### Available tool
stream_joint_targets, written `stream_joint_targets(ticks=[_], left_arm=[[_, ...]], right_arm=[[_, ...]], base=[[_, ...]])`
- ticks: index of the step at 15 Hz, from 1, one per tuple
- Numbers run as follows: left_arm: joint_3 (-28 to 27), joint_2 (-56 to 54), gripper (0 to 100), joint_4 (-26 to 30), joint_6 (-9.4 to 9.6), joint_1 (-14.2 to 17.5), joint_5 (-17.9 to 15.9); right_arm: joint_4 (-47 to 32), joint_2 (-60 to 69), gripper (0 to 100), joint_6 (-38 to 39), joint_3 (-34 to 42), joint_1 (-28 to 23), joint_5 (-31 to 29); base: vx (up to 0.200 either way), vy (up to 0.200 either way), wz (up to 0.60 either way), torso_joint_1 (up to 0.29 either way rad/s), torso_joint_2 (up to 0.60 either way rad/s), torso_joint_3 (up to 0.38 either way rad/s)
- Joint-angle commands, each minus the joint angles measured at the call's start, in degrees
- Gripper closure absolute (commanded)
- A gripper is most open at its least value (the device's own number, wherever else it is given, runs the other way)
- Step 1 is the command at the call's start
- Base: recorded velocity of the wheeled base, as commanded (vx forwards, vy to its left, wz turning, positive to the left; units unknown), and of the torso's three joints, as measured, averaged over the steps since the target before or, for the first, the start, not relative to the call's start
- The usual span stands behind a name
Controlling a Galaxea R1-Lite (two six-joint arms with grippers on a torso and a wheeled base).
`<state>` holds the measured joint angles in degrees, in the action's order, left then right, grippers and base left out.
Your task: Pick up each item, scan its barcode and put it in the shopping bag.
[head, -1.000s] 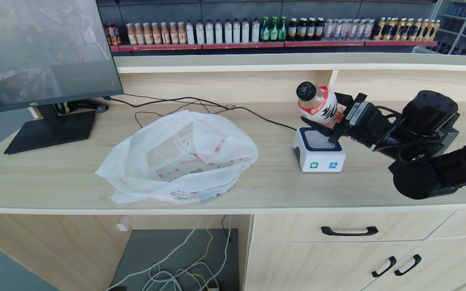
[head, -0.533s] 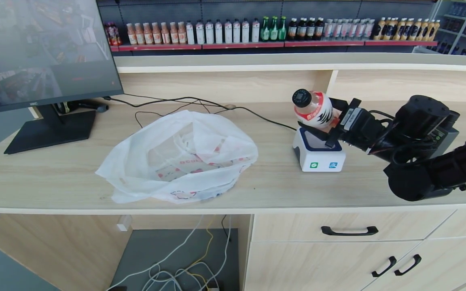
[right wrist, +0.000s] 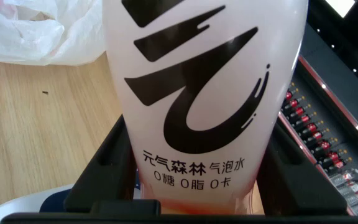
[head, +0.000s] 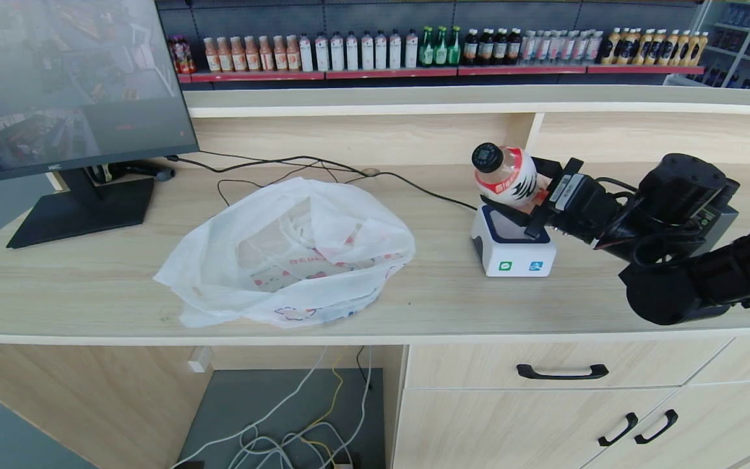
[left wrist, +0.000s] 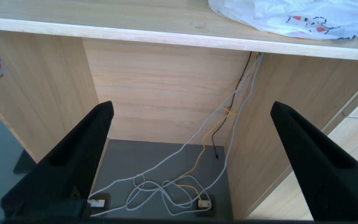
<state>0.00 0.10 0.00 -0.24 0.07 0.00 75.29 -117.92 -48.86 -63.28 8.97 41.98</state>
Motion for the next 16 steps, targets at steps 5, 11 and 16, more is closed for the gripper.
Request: stream_joint_targets(ticks=[5, 11, 16], left_arm=[[0.0, 0.0, 0, 0.0, -0.02, 0.0, 0.0], [0.0, 0.0, 0, 0.0, -0.02, 0.0, 0.0], [0.0, 0.0, 0, 0.0, -0.02, 0.0, 0.0]], right_arm=[[0.0, 0.8, 100, 0.3, 0.2, 0.0, 0.0], [0.0, 1.7, 100, 1.2, 0.2, 0.1, -0.4], [0.1, 7.5, 100, 8.0, 3.4, 1.2, -3.3]], base=[[0.0, 0.0, 0.0, 0.0, 0.0, 0.0], [0.0, 0.0, 0.0, 0.0, 0.0, 0.0], [0.0, 0.0, 0.0, 0.0, 0.0, 0.0]])
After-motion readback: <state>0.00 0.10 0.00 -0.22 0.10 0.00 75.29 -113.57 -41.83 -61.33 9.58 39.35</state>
